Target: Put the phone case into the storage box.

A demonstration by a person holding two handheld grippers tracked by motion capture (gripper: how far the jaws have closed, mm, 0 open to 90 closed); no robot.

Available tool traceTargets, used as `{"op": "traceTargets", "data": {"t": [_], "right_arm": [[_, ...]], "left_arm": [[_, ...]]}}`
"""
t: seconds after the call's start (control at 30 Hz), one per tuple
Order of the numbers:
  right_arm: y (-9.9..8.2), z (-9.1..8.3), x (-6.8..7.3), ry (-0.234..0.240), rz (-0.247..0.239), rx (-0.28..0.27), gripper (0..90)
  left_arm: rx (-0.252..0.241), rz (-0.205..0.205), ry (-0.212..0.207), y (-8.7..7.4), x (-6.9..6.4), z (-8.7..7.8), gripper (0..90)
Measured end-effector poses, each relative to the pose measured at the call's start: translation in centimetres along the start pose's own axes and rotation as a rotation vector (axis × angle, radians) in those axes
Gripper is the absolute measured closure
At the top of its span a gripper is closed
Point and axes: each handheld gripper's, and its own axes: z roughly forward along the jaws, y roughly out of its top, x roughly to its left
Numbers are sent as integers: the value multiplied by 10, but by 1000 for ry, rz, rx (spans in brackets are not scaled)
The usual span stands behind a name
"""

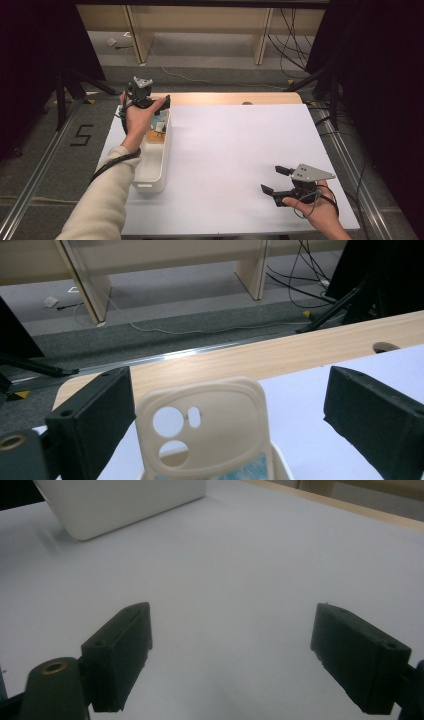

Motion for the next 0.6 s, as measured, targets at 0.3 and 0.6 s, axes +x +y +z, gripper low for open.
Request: {"op": "traceTargets", "data": {"t": [0.3, 0.6], "right_arm": [[0, 0, 0, -2, 4, 1, 178], [0, 0, -1, -4, 1, -1, 178]], "left_arm": [[-23, 23, -19, -3, -1, -16, 49], [-34, 17, -70, -10, -1, -29, 52]]}}
